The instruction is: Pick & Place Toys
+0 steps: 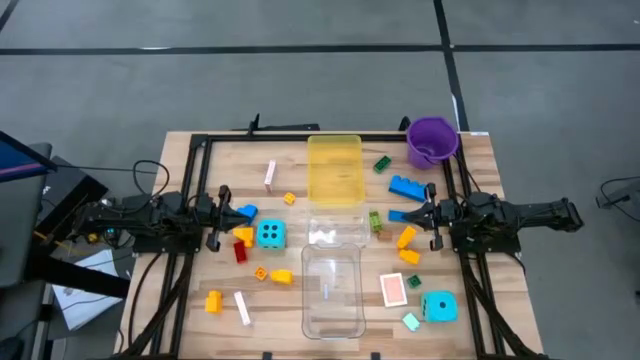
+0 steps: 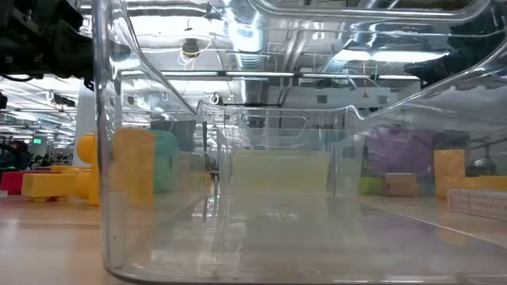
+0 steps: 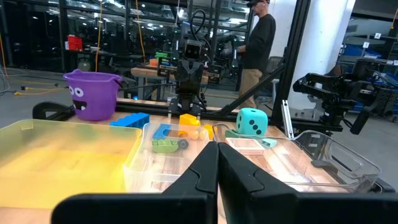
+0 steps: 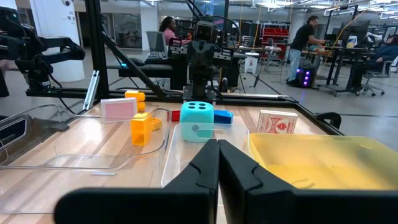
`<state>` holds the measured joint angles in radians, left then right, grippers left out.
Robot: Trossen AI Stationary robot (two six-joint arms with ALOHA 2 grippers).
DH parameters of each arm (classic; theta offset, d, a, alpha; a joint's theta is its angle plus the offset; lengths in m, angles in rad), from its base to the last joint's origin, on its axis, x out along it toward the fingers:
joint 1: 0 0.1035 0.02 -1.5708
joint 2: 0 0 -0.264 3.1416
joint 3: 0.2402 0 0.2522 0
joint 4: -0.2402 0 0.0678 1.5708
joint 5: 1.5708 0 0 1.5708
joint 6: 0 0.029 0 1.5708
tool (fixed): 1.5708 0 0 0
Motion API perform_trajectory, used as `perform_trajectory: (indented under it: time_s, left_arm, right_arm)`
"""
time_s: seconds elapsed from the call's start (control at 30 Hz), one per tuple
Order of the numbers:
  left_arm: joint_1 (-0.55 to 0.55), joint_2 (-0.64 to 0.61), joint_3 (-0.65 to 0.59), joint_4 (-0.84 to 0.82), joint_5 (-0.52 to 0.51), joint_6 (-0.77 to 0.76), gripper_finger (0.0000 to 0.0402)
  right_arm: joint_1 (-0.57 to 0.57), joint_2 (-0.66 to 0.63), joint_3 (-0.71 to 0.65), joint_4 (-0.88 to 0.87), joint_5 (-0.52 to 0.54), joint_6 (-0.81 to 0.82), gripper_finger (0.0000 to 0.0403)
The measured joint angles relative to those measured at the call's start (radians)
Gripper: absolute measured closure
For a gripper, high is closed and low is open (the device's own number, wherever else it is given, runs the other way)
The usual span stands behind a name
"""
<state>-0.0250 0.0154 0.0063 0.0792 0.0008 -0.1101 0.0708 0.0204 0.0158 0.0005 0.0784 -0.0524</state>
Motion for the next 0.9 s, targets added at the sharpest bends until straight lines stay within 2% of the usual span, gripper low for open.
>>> perform_trajectory:
  time_s: [0.4,0.57,0.7,0.8,0.9]
  left_arm:
    - [0.000,0.000,0.000,0.000,0.000,0.000,0.0402]
    - [0.000,0.000,0.000,0.000,0.000,0.000,0.0402]
    - [0.000,0.000,0.000,0.000,0.000,0.000,0.0402]
    - [0.000,0.000,0.000,0.000,0.000,0.000,0.0402]
    - [0.000,0.000,0.000,0.010,0.000,-0.017,0.0402]
  right_arm:
    - [0.000,0.000,0.000,0.000,0.000,0.000,0.0403]
    - [-0.012,0.000,-0.001,0.011,0.023,-0.229,0.0403]
    - [-0.015,0.000,-0.004,0.038,0.027,-0.266,0.0403]
    - [-0.015,0.000,-0.003,0.093,0.027,-0.247,0.0403]
    - [-0.015,0.000,-0.003,0.157,0.027,-0.056,0.0403]
